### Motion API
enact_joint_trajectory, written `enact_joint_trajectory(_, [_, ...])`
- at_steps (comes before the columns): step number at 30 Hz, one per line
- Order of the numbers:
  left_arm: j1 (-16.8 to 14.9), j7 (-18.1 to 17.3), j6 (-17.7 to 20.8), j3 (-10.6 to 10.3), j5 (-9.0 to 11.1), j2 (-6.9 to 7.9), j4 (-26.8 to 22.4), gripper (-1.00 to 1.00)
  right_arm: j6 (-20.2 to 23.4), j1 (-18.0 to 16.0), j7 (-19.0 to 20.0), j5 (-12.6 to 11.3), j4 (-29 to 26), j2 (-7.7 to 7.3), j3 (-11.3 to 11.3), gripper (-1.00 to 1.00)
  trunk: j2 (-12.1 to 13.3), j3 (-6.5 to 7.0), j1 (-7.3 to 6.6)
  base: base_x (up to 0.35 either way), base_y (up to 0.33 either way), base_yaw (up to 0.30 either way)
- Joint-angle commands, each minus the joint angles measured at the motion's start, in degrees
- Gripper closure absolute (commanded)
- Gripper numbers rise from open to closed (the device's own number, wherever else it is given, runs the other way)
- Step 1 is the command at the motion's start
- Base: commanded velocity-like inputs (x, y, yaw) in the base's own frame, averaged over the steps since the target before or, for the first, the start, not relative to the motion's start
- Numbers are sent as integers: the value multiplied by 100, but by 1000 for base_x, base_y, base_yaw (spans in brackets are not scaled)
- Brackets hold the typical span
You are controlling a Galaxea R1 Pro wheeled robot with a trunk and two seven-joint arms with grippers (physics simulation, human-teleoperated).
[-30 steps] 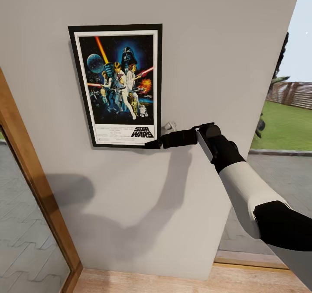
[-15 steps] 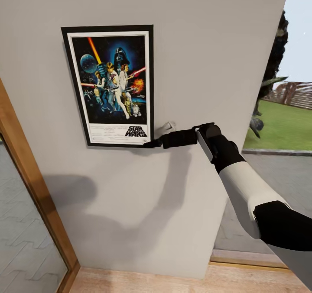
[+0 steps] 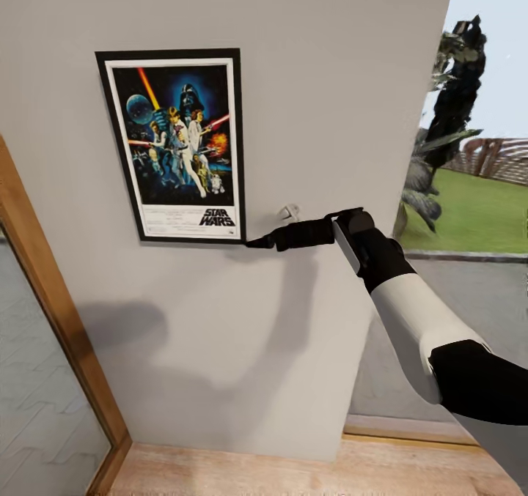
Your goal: Pick up the poster from the kitchen countertop and hang it on one of the wall nails in the kitchen.
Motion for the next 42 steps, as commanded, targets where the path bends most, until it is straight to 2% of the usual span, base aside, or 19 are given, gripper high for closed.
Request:
enact_joint_trajectory(1, [-3,-16,-28,45,-42,0,6,-100,44,-3,-6,-35,-1,-1,6,-100,-8,-6,0,-265,-144,0])
enact_joint_trajectory(8, [-3,-16,-27,45,-42,3,5,-100,44,-1,-4,-100,-3,1,6,-100,-8,-6,0,-217,-103,0])
enact_joint_trajectory(14, [-3,-16,-27,45,-42,3,4,-100,44,5,-3,-267,-8,-6,6,-100,-8,-6,0,-185,-15,0])
enact_joint_trajectory(17, [-3,-16,-27,45,-42,8,5,-100,25,129,15,-288,-32,-20,0,-100,-8,-6,0,-313,-2,0])
enact_joint_trajectory(19, [-3,-16,-27,45,-42,10,6,-100,-50,676,28,-389,-343,-47,-78,-100,-8,-6,0,-240,-1,0])
enact_joint_trajectory(20, [-3,-16,-27,45,-42,11,6,-100,-82,822,30,-409,-439,-51,-98,-100,-8,-6,0,-155,0,0])
enact_joint_trajectory(22, [-3,-16,-27,44,-46,12,5,-100,-280,1464,41,-460,-890,-101,-194,-100,-8,-6,0,-81,0,0])
enact_joint_trajectory(27, [-3,-16,-27,39,-48,12,6,-100,-424,2346,101,-492,-1325,-290,-440,-100,-8,-6,0,-34,0,0])
enact_joint_trajectory(28, [-3,-16,-27,38,-49,12,6,-100,-455,2705,209,-503,-1412,-371,-602,-100,-8,-6,0,-13,0,0])
enact_joint_trajectory(29, [-3,-24,-27,37,-55,9,6,-100,-553,3269,482,-507,-1484,-481,-962,-100,-8,-6,0,-7,0,0])
enact_joint_trajectory(30, [-3,-73,-27,32,-58,6,6,-100,-920,4098,822,-493,-1505,-628,-1582,-100,-8,-6,0,-3,0,0])
enact_joint_trajectory(31, [-3,-100,-27,28,-59,2,6,-100,-1193,4519,914,-481,-1466,-717,-1866,-100,-8,-6,0,-2,0,0])
enact_joint_trajectory(32, [-3,-117,-27,24,-62,-2,6,-100,-1504,4938,962,-469,-1331,-805,-2086,-100,-8,-6,0,-1,0,0])
enact_joint_trajectory(36, [-3,-140,-27,12,-70,-19,6,-100,-2257,5601,1010,-462,-701,-1042,-2328,-100,-8,-6,0,0,0,0])
enact_joint_trajectory(37, [-3,-146,-27,8,-73,-23,6,-100,-2654,5792,1018,-460,-240,-1185,-2386,-100,-8,-6,0,0,0,0])
enact_joint_trajectory(38, [-3,-148,-27,7,-74,-25,6,-100,-2842,5860,1020,-459,26,-1251,-2409,-100,-8,-6,0,0,0,0])
enact_joint_trajectory(39, [-3,-152,-27,4,-76,-28,6,-100,-3378,5992,1021,-458,878,-1423,-2457,-100,-8,-6,0,0,0,0])
enact_joint_trajectory(42, [-3,-154,-29,3,-77,-31,6,-100,-3845,6060,1017,-458,1604,-1608,-2476,-100,-8,-6,0,0,0,0])
